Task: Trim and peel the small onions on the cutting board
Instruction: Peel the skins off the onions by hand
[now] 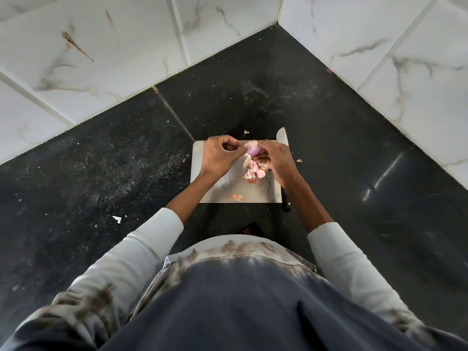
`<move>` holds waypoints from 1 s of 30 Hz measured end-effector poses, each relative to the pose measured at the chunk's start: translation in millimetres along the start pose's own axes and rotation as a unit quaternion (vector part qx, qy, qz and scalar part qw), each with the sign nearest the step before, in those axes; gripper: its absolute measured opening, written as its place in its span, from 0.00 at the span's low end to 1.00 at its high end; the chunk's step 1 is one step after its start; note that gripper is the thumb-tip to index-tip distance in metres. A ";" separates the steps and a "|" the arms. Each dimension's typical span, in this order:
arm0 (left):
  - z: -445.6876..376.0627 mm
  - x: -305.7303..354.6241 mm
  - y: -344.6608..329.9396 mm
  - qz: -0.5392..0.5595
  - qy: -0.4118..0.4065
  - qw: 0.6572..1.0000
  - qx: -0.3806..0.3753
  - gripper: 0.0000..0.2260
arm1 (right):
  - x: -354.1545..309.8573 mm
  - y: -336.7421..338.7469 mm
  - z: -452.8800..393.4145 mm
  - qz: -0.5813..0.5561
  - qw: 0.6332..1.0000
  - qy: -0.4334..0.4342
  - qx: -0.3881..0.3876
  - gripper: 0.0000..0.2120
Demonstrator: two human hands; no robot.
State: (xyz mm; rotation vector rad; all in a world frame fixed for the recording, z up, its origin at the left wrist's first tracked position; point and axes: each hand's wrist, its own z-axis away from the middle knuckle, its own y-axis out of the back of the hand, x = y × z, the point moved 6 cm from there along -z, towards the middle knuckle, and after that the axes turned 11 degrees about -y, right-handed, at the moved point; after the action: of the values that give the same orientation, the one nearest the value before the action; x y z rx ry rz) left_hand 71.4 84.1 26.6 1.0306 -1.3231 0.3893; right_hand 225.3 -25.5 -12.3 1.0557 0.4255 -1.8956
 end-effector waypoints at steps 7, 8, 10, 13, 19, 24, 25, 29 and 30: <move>1.3 7.7 3.8 -0.010 0.009 0.999 0.048 0.05 | -8.0 -6.8 3.4 -0.064 0.997 0.044 -0.023 0.19; 1.2 8.4 3.5 -0.009 0.014 0.998 0.058 0.05 | -8.4 -9.1 4.0 -0.052 0.997 0.050 -0.019 0.20; 0.7 9.0 2.3 -0.003 0.024 0.997 0.068 0.05 | -8.6 -12.4 6.8 -0.024 0.998 0.065 -0.005 0.23; 0.1 7.8 0.7 0.003 0.033 0.997 0.069 0.04 | -10.2 -10.0 10.9 -0.015 0.996 0.084 0.017 0.22; 2.4 4.0 0.1 0.040 0.031 0.997 0.061 0.08 | -6.8 -8.6 9.7 -0.043 0.996 0.069 -0.020 0.18; 3.3 4.1 0.3 0.055 0.033 0.997 0.048 0.09 | -5.2 -11.7 16.4 -0.077 0.993 0.045 -0.081 0.17; 3.6 3.7 0.5 0.059 0.033 0.997 0.045 0.09 | -5.4 -12.1 17.7 -0.073 0.993 0.039 -0.088 0.16; 4.0 2.7 -0.1 0.077 0.035 0.996 0.031 0.07 | -4.3 -11.8 20.2 -0.088 0.990 0.010 -0.108 0.16; 3.5 2.7 -1.1 0.084 0.034 0.996 0.025 0.06 | -2.8 -11.6 19.7 -0.103 0.988 0.001 -0.114 0.17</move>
State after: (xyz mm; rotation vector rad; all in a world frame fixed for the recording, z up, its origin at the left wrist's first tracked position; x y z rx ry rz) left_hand 70.8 79.9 28.3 0.9429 -1.3471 0.5822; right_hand 206.5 -30.5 0.0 0.8896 0.7588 -1.9690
